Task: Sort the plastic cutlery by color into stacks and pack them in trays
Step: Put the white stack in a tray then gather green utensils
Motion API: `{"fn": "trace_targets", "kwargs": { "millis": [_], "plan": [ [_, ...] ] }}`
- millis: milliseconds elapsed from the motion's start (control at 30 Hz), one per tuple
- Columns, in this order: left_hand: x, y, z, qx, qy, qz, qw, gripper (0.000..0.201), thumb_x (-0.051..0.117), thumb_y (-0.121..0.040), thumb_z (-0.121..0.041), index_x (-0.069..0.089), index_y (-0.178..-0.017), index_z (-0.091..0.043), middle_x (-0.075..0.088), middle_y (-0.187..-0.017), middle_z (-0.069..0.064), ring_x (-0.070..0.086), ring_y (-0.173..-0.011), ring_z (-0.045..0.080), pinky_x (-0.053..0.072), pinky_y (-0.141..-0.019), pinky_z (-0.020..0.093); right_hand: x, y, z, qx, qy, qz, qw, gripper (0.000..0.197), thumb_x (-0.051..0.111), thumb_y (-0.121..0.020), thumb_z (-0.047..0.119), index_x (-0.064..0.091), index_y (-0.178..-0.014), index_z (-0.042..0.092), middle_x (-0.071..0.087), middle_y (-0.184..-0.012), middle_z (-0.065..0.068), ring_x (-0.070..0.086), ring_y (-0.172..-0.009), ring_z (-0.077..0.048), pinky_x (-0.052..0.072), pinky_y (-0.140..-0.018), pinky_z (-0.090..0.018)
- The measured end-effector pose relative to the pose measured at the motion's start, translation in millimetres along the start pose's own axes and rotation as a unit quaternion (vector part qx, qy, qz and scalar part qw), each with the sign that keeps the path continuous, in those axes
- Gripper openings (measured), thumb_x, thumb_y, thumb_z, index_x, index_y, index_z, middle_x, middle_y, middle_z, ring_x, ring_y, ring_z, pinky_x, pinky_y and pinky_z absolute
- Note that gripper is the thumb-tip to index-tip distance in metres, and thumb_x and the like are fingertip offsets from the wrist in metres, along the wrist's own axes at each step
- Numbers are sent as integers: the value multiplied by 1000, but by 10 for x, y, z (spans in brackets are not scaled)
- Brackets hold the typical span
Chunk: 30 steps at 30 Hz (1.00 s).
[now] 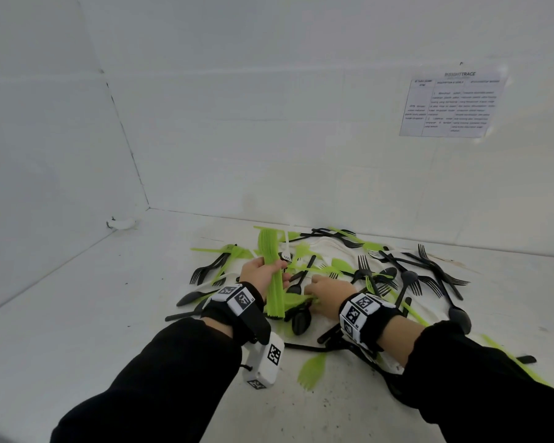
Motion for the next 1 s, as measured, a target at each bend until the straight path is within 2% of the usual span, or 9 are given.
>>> {"fn": "trace_targets", "kwargs": {
  "millis": [67,133,200,300,433,533,767,900,1000],
  "plan": [
    [-13,-5,-13,3,2,1,1000,14,54,-92,-2,58,-78,-2,60,-74,10,61,-49,13,54,-48,23,-49,-18,-16,5,-35,-48,998,28,46,-92,16,52,-119,18,50,-121,-3,53,-111,-24,47,-85,-33],
    [-25,-14,-30,4,6,1,1000,13,54,-92,-2,59,-79,-1,60,-74,10,61,-49,14,54,-48,23,-3,-28,-24,-11,-24,-21,999,25,48,-89,17,59,-111,16,55,-116,-4,53,-111,-24,48,-86,-33],
    [-34,-23,-49,3,10,4,1000,14,54,-92,-2,58,-79,-1,60,-73,10,61,-46,12,55,-48,24,73,-16,-32,-26,-2,36,999,34,52,-87,17,59,-120,21,55,-122,-3,51,-116,-24,47,-90,-34],
    [-45,-39,-65,-3,13,11,1000,14,53,-93,-3,58,-80,-2,59,-74,10,61,-46,11,55,-50,25,98,-27,-31,-51,4,49,998,51,53,-88,15,45,-137,27,45,-137,3,45,-125,-19,41,-94,-30],
    [-76,-96,-75,-8,13,16,1000,14,53,-93,-2,58,-80,-3,60,-76,9,61,-57,17,55,-57,29,128,-102,-12,-47,-4,48,998,47,55,-91,26,45,-137,24,40,-137,3,47,-123,-20,40,-94,-30],
    [-89,-142,-67,-15,12,18,1000,13,53,-93,-2,58,-80,-3,61,-77,9,60,-60,19,55,-58,30,117,-166,-23,-23,-30,53,998,47,62,-86,22,49,-131,18,45,-133,0,46,-123,-21,40,-96,-33],
    [70,-216,-89,-30,5,42,999,15,53,-91,0,56,-77,-3,59,-74,10,60,-42,10,54,-48,25,-4,-168,-31,11,1,50,999,23,47,-90,11,54,-112,8,56,-117,-10,53,-110,-27,45,-86,-36],
    [153,-250,-181,-26,30,68,997,13,51,-92,1,55,-81,-3,59,-76,9,59,-52,18,53,-47,25,-170,-168,-277,65,-57,16,996,24,41,-95,16,57,-111,8,52,-120,-13,51,-114,-28,41,-92,-34],
    [153,-286,-208,-27,33,70,997,12,53,-91,1,55,-80,-2,59,-76,10,57,-60,22,54,-53,30,-303,-66,-437,126,-73,33,989,11,44,-93,20,53,-91,15,60,-106,-11,54,-96,-24,37,-78,-30]
  ]
}}
Point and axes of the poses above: each hand's wrist, its own y-axis away from the middle knuckle, its own x-axis out of the palm, z = x × y, the point moved 6 cm from there along -y, towards the middle knuckle
